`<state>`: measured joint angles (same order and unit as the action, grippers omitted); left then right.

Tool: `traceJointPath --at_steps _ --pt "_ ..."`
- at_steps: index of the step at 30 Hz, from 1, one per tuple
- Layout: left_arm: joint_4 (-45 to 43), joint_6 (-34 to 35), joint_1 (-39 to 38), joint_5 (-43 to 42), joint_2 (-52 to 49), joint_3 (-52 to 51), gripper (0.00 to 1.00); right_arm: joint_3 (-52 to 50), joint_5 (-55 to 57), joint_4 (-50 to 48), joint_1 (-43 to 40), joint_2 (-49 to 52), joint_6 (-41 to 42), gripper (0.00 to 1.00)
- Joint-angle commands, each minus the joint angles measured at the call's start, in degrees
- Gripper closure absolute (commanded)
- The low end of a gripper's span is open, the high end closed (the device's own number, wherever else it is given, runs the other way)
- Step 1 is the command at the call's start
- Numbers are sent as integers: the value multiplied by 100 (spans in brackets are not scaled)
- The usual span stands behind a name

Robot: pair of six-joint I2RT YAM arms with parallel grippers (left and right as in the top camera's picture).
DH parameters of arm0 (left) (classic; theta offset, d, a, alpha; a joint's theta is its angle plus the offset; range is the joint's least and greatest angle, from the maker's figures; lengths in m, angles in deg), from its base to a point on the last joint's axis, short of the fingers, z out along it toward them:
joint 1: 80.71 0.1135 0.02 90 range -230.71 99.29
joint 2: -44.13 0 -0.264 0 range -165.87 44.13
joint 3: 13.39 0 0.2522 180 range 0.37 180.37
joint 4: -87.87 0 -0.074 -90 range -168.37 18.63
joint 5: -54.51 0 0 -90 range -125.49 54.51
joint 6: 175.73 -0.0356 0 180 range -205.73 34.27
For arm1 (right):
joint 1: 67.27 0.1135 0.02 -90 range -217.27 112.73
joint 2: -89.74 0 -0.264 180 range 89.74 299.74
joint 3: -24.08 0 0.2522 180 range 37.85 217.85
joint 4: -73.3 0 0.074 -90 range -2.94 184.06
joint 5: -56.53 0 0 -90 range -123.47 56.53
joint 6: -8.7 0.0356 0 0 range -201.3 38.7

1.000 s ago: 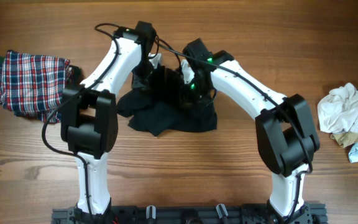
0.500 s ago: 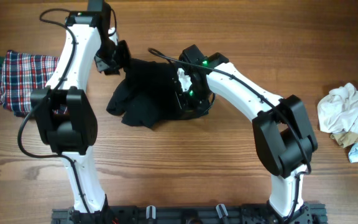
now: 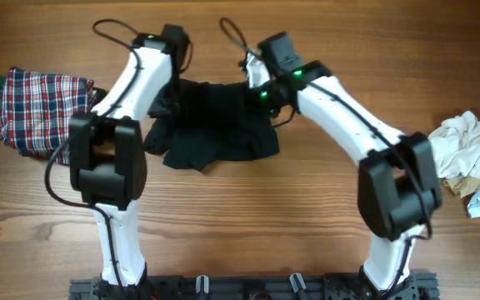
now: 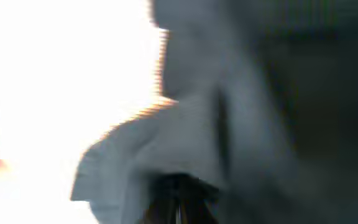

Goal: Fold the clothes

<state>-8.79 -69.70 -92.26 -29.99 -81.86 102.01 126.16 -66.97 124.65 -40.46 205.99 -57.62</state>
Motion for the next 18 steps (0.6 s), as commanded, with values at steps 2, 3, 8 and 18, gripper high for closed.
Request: traceJointPath --at_steps 2,3,8,18 --pt "-330 118 664 424 9 -42 96 15 -61 168 35 807 330 96" --pt "-402 116 778 422 9 -42 96 15 -20 310 35 874 326 96" --pt "-317 114 1097 -109 52 -39 96 17 1259 1744 -26 859 -140 96" --pt "-142 245 876 -1888 693 -83 44 17 1104 1506 -675 -1067 -1453 32"
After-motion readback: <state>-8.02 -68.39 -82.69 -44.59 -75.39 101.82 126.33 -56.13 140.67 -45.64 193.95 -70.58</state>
